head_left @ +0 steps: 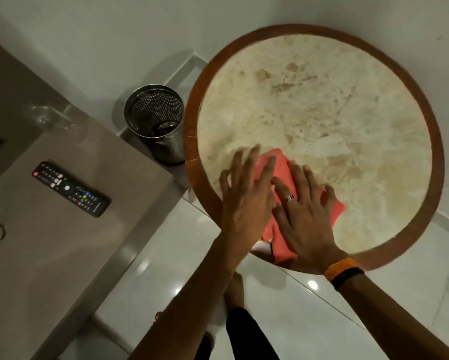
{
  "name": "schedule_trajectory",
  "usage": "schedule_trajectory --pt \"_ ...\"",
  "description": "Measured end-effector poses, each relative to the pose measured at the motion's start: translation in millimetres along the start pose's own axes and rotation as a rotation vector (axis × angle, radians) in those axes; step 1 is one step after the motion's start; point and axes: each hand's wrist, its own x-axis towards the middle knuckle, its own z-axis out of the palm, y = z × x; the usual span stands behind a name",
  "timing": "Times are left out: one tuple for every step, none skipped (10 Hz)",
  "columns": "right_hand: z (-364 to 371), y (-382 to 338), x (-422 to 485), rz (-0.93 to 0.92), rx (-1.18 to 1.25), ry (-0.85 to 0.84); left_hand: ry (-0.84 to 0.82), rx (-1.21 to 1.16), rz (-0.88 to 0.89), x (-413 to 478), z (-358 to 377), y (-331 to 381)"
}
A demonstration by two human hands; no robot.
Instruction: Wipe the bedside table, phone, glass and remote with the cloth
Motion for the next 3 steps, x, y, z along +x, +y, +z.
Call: schedule_trajectory --pt "12.9 5.5 -3.7 -0.040 -0.019 -0.033 -0.106 0.015 0.221 4.1 21.7 -14.2" --pt "6.2 -2.0 -2.6 -0.001 0.049 0.022 -0.132 -0.022 0.224 6.7 20.8 -14.5" --pt "-15.3 -17.7 4.9 0.000 0.191 0.076 -0.032 -0.048 0.176 7.4 -2.5 -12.5"
